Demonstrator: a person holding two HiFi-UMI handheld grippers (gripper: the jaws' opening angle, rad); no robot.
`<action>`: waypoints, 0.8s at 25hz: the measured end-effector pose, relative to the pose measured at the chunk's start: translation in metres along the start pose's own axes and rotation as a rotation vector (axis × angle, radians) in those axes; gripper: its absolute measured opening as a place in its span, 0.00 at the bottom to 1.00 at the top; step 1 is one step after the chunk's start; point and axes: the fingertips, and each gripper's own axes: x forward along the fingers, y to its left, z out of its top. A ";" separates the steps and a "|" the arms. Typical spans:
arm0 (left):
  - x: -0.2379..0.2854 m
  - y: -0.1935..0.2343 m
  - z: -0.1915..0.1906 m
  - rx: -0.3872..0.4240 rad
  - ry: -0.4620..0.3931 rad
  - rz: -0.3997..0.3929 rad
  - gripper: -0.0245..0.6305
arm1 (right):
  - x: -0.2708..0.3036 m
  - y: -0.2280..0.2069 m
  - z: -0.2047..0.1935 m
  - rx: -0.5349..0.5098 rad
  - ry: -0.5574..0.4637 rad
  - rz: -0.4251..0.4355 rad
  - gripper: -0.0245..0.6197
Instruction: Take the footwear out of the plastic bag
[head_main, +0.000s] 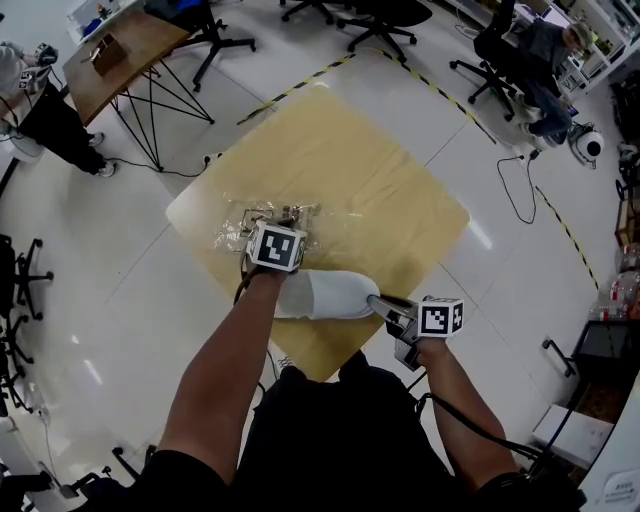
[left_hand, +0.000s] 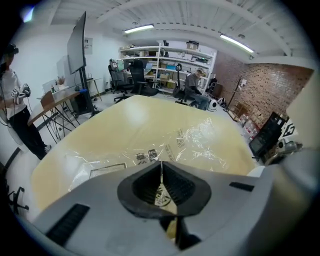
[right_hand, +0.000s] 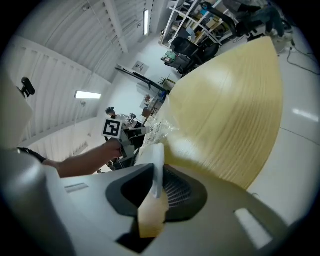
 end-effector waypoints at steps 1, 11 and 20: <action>0.002 -0.005 -0.001 -0.005 -0.001 -0.025 0.08 | 0.002 -0.001 -0.001 -0.006 0.007 -0.017 0.14; -0.024 -0.027 0.017 0.030 -0.117 -0.204 0.23 | -0.009 -0.024 -0.001 -0.285 0.061 -0.382 0.45; -0.158 -0.033 -0.028 0.007 -0.286 -0.311 0.05 | -0.104 0.081 -0.003 -0.194 -0.375 -0.308 0.04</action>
